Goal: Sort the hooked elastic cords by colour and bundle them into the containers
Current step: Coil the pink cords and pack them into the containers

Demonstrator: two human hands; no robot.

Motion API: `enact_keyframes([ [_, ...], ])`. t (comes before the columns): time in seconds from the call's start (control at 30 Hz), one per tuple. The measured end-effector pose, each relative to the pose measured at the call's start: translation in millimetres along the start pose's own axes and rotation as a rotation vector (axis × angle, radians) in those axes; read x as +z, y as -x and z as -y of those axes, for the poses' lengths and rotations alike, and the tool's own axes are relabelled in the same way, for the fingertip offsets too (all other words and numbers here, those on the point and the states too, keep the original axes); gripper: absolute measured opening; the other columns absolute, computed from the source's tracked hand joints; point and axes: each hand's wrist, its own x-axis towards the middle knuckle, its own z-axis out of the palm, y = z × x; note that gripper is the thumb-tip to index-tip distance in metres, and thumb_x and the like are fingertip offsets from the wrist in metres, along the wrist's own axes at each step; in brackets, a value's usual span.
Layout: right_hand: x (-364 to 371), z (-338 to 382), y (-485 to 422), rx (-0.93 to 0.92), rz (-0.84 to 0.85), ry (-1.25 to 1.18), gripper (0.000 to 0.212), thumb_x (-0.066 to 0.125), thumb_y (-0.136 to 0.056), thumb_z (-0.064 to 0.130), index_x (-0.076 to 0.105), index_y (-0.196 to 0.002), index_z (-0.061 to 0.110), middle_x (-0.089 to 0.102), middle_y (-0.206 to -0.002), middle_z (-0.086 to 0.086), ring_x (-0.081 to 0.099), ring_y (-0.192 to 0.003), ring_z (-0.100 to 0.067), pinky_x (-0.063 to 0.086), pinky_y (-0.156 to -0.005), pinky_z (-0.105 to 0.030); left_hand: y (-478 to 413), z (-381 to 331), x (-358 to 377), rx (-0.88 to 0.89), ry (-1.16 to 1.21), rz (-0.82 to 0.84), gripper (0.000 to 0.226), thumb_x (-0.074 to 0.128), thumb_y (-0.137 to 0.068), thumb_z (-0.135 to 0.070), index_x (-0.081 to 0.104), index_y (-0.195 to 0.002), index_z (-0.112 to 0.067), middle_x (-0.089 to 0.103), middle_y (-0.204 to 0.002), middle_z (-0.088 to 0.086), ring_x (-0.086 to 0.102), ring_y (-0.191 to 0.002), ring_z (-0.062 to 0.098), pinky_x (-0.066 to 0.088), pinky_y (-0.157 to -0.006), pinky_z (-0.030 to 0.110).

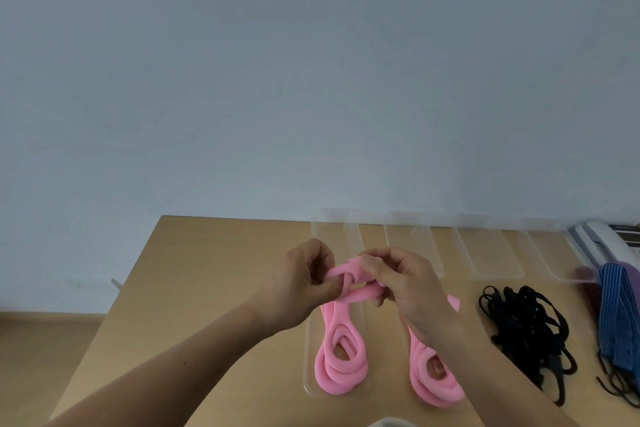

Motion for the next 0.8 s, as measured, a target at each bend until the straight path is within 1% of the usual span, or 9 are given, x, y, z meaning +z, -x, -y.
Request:
enact_keyframes([
  [0.13,2,0,-1,-0.005,-0.014,0.011,0.008,0.065,-0.089,0.012,0.072,-0.093,0.009,0.07,-0.08,-0.007,0.062,-0.061,-0.014,0.05,-0.052,-0.031,1,1,-3,-0.036,-0.016,0.067,0.02,0.073,-0.087,-0.022,0.055,-0.083,-0.014,0.056,-0.063,-0.008,0.049,-0.056,0.009,0.038,-0.051,0.022],
  [0.23,0,-1,0,0.003,-0.03,0.006,0.007,0.065,-0.089,0.012,0.071,-0.093,0.009,0.069,-0.08,-0.005,0.063,-0.062,-0.014,0.05,-0.052,-0.029,2,0,-11,-0.043,0.029,0.115,0.019,0.073,-0.086,-0.029,0.061,-0.092,-0.016,0.064,-0.079,-0.004,0.055,-0.066,0.009,0.044,-0.058,0.023],
  [0.33,2,0,1,0.016,-0.001,-0.012,0.01,0.064,-0.089,0.013,0.07,-0.097,0.008,0.07,-0.086,-0.007,0.066,-0.067,-0.016,0.052,-0.054,-0.029,3,4,-19,-0.073,0.073,0.133,0.037,0.069,-0.08,-0.047,0.059,-0.11,-0.029,0.064,-0.106,-0.011,0.064,-0.091,0.011,0.056,-0.074,0.032],
  [0.4,7,0,1,0.019,0.018,-0.007,0.013,0.065,-0.088,0.014,0.068,-0.1,0.009,0.071,-0.089,-0.009,0.069,-0.072,-0.021,0.055,-0.058,-0.031,4,3,-18,-0.097,0.072,0.183,0.053,0.068,-0.076,-0.056,0.053,-0.122,-0.036,0.06,-0.115,-0.019,0.063,-0.099,0.008,0.056,-0.081,0.031],
  [0.47,15,-1,2,0.02,0.026,-0.016,0.018,0.067,-0.086,0.019,0.066,-0.102,0.009,0.072,-0.089,-0.011,0.07,-0.074,-0.026,0.058,-0.064,-0.036,4,1,-14,-0.1,0.068,0.236,0.055,0.073,-0.08,-0.048,0.051,-0.128,-0.034,0.063,-0.116,-0.013,0.067,-0.097,0.008,0.056,-0.08,0.026],
  [0.57,23,-3,4,0.02,0.054,-0.028,0.031,0.067,-0.081,0.025,0.064,-0.106,0.008,0.073,-0.091,-0.012,0.072,-0.081,-0.029,0.059,-0.071,-0.037,3,2,-11,-0.047,0.098,0.19,0.035,0.069,-0.091,-0.023,0.059,-0.125,-0.023,0.072,-0.098,0.002,0.07,-0.082,0.015,0.053,-0.067,0.025],
  [0.63,26,-4,4,0.002,0.049,0.022,0.028,0.068,-0.086,0.02,0.063,-0.111,0.011,0.072,-0.098,-0.006,0.072,-0.087,-0.023,0.059,-0.074,-0.031,3,6,-17,-0.039,0.148,0.158,0.034,0.069,-0.09,-0.015,0.062,-0.123,-0.02,0.073,-0.097,0.002,0.068,-0.077,0.015,0.052,-0.064,0.026],
  [0.7,29,-7,2,-0.031,0.033,0.142,0.027,0.069,-0.087,0.018,0.064,-0.113,0.017,0.07,-0.106,0.0,0.071,-0.091,-0.018,0.059,-0.078,-0.033,3,11,-22,-0.064,0.195,0.137,0.036,0.07,-0.088,-0.007,0.063,-0.122,-0.017,0.073,-0.093,0.0,0.066,-0.072,0.013,0.053,-0.065,0.027],
  [0.8,36,-8,0,-0.046,-0.028,0.172,0.023,0.073,-0.084,0.016,0.067,-0.105,0.021,0.07,-0.103,0.002,0.071,-0.085,-0.019,0.061,-0.074,-0.036,3,17,-27,-0.108,0.269,0.132,0.036,0.072,-0.086,-0.004,0.064,-0.119,-0.015,0.073,-0.09,0.004,0.065,-0.072,0.017,0.054,-0.067,0.03],
])
